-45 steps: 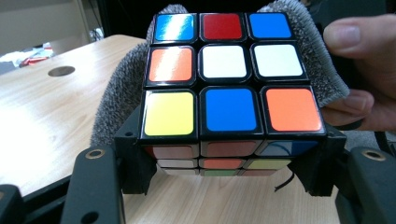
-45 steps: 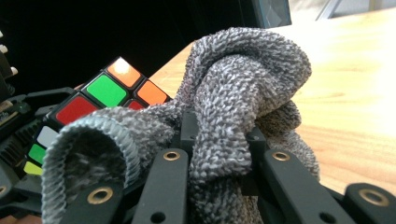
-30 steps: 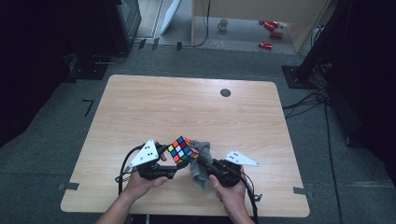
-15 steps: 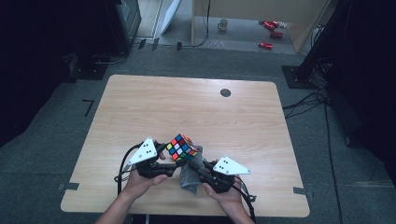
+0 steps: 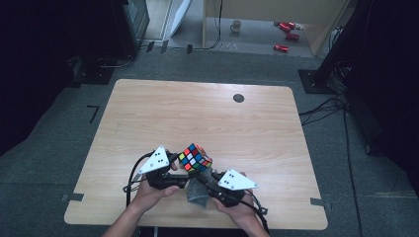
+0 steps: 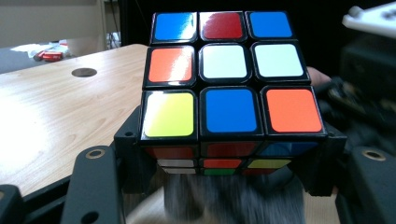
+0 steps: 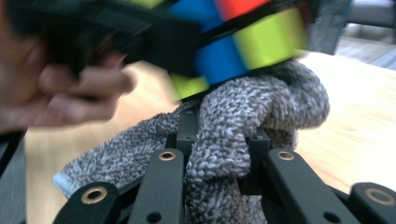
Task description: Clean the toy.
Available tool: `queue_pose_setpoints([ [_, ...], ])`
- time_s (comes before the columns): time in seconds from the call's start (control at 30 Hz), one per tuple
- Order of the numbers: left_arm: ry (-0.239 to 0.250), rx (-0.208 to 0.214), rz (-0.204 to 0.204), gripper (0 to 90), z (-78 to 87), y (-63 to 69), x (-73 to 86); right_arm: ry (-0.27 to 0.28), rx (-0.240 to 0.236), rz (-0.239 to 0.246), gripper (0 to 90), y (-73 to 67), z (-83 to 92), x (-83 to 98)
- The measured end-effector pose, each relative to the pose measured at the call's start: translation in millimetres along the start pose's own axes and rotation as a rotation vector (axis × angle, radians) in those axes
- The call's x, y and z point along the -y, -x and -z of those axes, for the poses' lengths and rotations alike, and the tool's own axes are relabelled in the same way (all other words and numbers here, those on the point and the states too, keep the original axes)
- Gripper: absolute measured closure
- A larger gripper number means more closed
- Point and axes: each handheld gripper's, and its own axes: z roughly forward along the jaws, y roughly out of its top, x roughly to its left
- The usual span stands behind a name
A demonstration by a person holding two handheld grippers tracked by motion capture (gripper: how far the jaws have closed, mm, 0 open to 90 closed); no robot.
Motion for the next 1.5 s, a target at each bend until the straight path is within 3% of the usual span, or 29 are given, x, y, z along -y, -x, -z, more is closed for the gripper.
queue_pose_setpoints([
  [0.13, 0.002, 0.003, 0.003, 34.9, 0.8, -0.3, 0.3, -0.009, 0.007, 0.02, 74.8, -3.3, -2.9, -0.2],
  [0.17, -0.005, 0.009, -0.002, 34.8, 0.1, 0.2, 0.5, 0.013, 0.04, -0.007, 74.9, 4.0, 1.2, -2.1],
  [0.27, -0.011, 0.009, -0.003, 34.8, -1.8, 1.3, 1.2, 0.032, 0.077, -0.038, 74.8, 14.0, 8.2, -3.4],
  [0.33, -0.014, 0.012, -0.001, 34.8, -3.5, 1.7, 1.9, 0.027, 0.074, -0.036, 74.7, 13.6, 8.3, -2.9],
  [0.43, -0.017, 0.007, -0.001, 34.8, -3.2, 1.2, 2.5, -0.018, 0.037, 0.028, 73.8, -0.4, -0.8, 0.7],
  [0.47, -0.017, 0.007, -0.001, 34.8, -3.2, 1.2, 2.5, -0.018, 0.037, 0.028, 73.8, -0.4, -0.8, 0.7],
  [0.53, -0.018, -0.02, -0.004, 34.8, -1.9, 0.2, 2.1, -0.02, 0.028, 0.037, 73.7, -0.8, -1.9, 0.4],
  [0.6, -0.037, -0.061, -0.01, 34.9, -2.5, -1.0, 1.8, -0.01, 0.048, 0.019, 73.6, 6.4, 2.0, -0.6],
  [0.73, -0.06, -0.1, -0.009, 34.9, -4.3, -3.0, 4.0, 0.004, 0.117, -0.027, 73.8, 25.0, 12.0, -1.5],
  [0.77, -0.071, -0.118, -0.006, 34.8, -5.7, -4.8, 5.8, 0.011, 0.173, -0.05, 73.8, 38.6, 19.9, -2.0],
  [0.8, -0.071, -0.118, -0.006, 34.8, -5.7, -4.8, 5.8, 0.011, 0.173, -0.05, 73.8, 38.6, 19.9, -2.0],
  [0.83, -0.076, -0.135, 0.004, 34.8, -7.2, -6.8, 7.1, 0.019, 0.23, -0.063, 73.8, 51.0, 27.7, -3.0],
  [0.9, -0.082, -0.148, 0.011, 34.8, -9.0, -9.0, 9.1, 0.02, 0.281, -0.086, 73.7, 61.7, 35.4, -4.2],
  [0.93, -0.082, -0.148, 0.011, 34.8, -9.0, -9.0, 9.1, 0.02, 0.281, -0.086, 73.7, 61.7, 35.4, -4.2],
  [0.97, -0.094, -0.165, 0.014, 34.9, -11.4, -11.1, 11.8, 0.016, 0.342, -0.079, 73.4, 71.1, 41.9, -3.7],
  [1.07, -0.107, -0.178, 0.027, 34.8, -14.7, -14.6, 15.8, -0.005, 0.409, -0.079, 73.0, 84.1, 48.4, 0.8],
  [1.27, -0.129, -0.2, 0.041, 34.8, -19.6, -19.2, 21.1, -0.029, 0.462, -0.128, 70.8, 103.0, 50.7, 13.9],
  [1.47, -0.146, -0.207, 0.049, 34.8, -22.1, -21.3, 24.8, -0.064, 0.452, -0.191, 68.2, 115.5, 48.4, 28.6],
  [1.5, -0.152, -0.209, 0.051, 34.8, -23.0, -22.2, 25.8, -0.093, 0.454, -0.203, 65.9, 117.9, 46.2, 34.0],
])
